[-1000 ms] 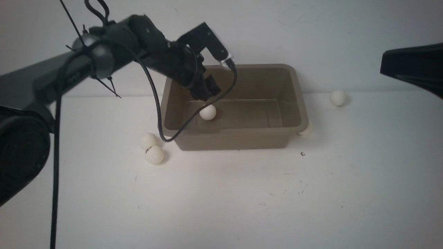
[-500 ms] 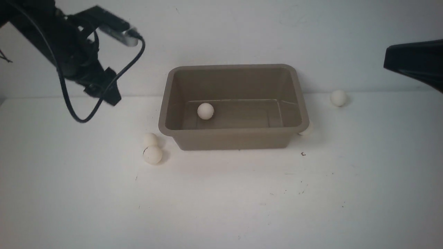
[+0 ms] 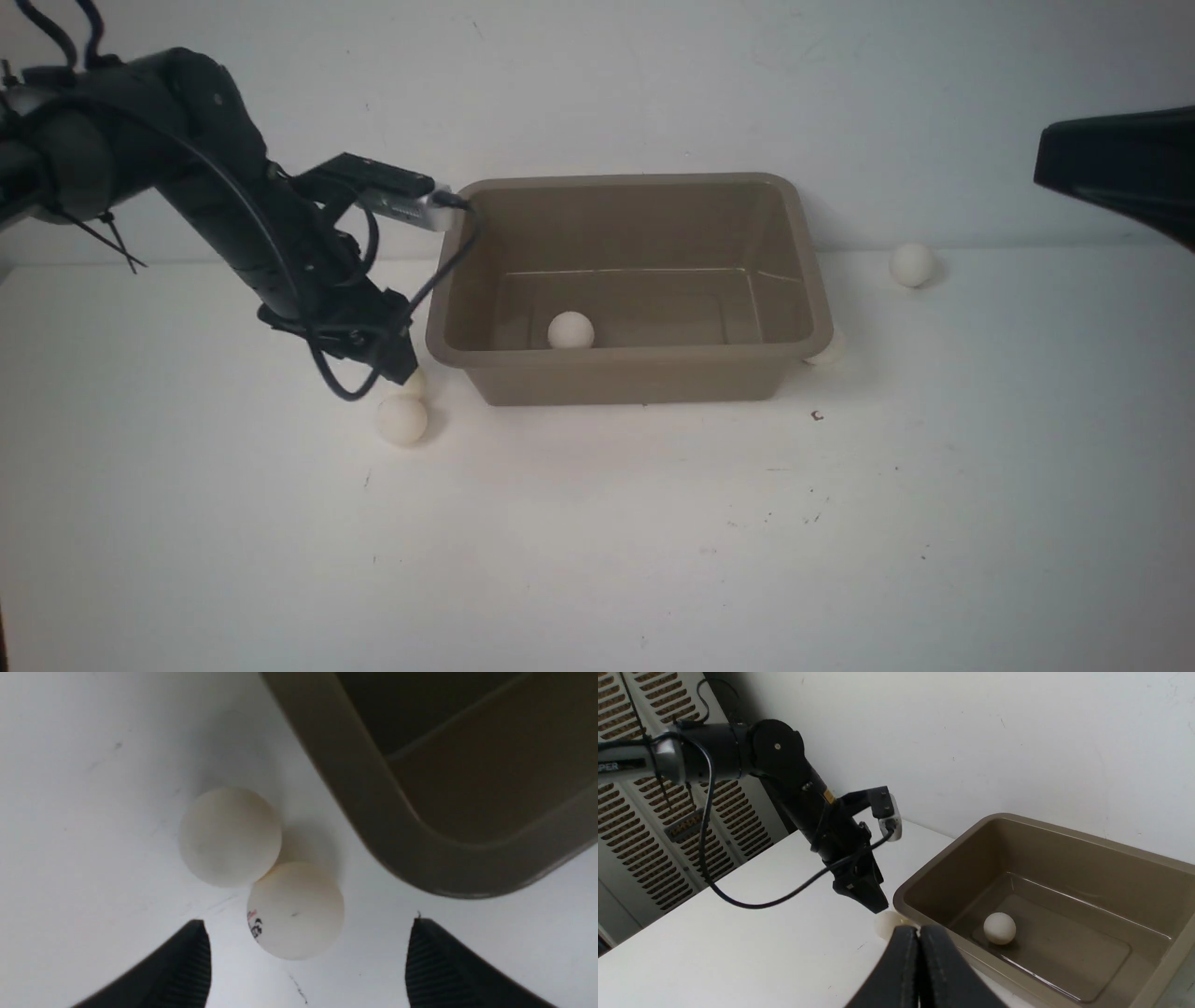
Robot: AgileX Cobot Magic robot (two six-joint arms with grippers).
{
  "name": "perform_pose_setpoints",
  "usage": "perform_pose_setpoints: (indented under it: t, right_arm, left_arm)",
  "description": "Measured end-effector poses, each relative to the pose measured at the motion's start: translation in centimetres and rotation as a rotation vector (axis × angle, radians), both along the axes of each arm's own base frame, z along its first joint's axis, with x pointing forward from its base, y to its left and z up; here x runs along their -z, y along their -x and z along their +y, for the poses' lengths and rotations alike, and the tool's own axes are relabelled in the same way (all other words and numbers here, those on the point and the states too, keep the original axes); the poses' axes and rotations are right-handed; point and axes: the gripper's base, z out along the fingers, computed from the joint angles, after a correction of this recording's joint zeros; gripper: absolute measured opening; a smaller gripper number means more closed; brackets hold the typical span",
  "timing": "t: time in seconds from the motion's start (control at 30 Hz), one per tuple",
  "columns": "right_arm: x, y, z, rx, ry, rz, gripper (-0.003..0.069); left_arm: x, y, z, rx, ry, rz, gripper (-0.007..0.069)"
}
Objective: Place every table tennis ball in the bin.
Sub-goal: Use the left arm to clamp the table tennis ball closest to it
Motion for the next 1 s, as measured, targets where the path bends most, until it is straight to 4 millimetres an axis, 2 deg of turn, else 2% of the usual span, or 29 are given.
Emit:
perform_pose_setpoints:
  t: [0.17, 0.7, 1.0]
  right_arm:
    - [0.0, 0.0, 0.0, -0.003, -0.006, 0.007, -0.0018]
    - [0.0, 0.1, 0.0, -0.004, -0.008, 0.011, -0.0018]
    - [0.0, 0.1, 0.0, -0.004, -0.009, 0.012, -0.0018]
  left_arm:
    - [1.3, 0.0, -0.7, -0.044, -0.077, 0.039, 0.05]
    - [1.8, -0.2, -0.4, -0.139, -0.147, 0.04, 0.05]
    - [4.9, -0.4, -0.4, -0.168, -0.166, 0.125, 0.0499]
